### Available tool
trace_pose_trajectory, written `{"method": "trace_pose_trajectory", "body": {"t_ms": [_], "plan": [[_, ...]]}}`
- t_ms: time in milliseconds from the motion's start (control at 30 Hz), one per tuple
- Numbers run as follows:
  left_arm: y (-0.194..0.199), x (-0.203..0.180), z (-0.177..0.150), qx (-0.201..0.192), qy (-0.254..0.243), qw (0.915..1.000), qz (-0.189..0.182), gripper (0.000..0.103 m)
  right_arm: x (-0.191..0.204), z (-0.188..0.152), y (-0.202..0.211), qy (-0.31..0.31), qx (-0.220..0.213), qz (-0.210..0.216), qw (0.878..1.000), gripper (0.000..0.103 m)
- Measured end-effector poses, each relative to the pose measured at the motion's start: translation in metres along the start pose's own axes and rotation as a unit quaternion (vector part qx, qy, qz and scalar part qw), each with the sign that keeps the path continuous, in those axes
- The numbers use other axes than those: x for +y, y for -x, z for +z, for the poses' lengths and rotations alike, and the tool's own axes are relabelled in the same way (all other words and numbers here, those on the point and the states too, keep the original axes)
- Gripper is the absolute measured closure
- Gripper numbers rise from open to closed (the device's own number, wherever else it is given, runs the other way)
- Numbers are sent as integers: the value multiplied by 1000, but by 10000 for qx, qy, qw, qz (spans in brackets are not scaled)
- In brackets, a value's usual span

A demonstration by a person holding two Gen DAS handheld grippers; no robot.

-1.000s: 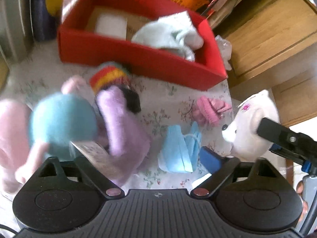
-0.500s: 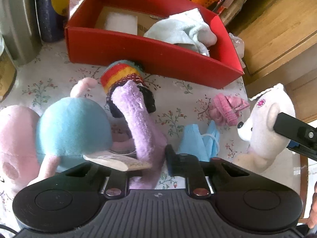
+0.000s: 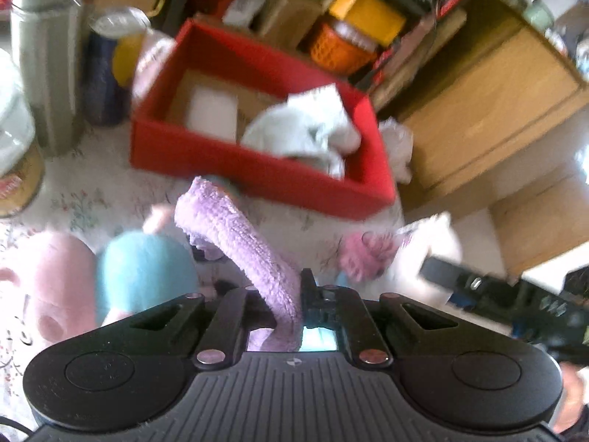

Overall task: Organize soft objects
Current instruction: 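Grasp the purple fuzzy cloth with left tool while right tool lifts the teddy bear, then carry the purple cloth with left tool while right tool carries the bear to the red box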

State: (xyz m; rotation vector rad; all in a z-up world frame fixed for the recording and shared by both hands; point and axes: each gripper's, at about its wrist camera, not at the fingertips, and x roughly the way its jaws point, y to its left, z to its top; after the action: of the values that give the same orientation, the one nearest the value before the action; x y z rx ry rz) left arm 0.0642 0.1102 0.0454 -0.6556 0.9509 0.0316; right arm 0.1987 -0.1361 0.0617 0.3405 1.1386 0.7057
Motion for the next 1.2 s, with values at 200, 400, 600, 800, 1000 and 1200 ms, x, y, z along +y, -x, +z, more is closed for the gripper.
{"method": "trace_pose_trajectory", "body": {"t_ms": [200,400,600,800,1000,1200], "plan": [[25,15,14,-460,461,9974,-298,97,3,4,3,-51,-123,102,9999,64],[42,7,24,-790,532,9925,-767,97,12,10,12,-90,-395,336,9986,64],[51,-2,32,-1031,530,9874,-1080,97,17,19,18,-172,-611,533,9966,64],[55,-9,42,-1243,591,9826,-1245,97,19,32,30,-263,-929,668,9931,64],[56,-20,58,-1474,521,9779,-1386,97,26,51,34,-302,-1217,801,9889,64],[46,-25,75,-1542,518,9778,-1321,97,26,66,30,-402,-1391,789,9863,64]]}}
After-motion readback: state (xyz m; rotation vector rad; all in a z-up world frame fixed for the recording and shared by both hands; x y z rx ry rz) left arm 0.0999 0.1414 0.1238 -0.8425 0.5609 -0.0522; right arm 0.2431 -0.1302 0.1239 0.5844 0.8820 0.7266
